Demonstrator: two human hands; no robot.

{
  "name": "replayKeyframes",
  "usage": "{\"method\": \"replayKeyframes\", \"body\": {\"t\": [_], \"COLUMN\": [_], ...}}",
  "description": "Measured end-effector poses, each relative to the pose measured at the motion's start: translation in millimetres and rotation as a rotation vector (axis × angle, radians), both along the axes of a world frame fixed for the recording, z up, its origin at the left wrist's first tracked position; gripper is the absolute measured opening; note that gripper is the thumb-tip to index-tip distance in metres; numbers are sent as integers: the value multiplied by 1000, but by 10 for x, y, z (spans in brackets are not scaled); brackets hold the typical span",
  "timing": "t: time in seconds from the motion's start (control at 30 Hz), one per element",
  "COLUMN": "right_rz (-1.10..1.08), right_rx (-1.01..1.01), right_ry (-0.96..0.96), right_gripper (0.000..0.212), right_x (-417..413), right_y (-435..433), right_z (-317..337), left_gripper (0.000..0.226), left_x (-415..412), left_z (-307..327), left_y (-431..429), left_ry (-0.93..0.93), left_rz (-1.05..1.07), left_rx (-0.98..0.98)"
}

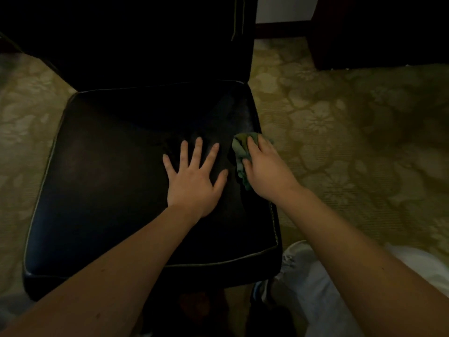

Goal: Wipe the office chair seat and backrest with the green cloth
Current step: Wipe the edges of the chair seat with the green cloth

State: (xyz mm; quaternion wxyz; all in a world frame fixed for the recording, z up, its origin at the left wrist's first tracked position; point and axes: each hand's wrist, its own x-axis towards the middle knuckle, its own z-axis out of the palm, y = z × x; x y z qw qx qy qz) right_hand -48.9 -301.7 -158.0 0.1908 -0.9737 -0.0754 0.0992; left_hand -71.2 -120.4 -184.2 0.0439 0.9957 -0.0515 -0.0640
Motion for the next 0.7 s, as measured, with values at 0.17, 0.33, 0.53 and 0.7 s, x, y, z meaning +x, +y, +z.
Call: {"method": "replayKeyframes", "body": {"t": [0.17,0.33,0.53,0.7], "right_rz": [30,12,7,60], "right_rx": [-55,-37,2,-34], "right_ry": [20,69,70,54], "right_gripper": [59,58,58,58], "right_x": [-188,-75,80,-130], "right_y": [-10,15,28,-87], "right_z": [27,37,65,77], "left_gripper": [68,68,66,64], "left_x": [14,56,-99,-172], "left_z": [43,142,205,143], "left_y": [-48,-70,-35,-54], "left_ry": [16,68,108,104], "left_rz": [18,18,-15,-19], "left_rx": [13,48,14,2]}}
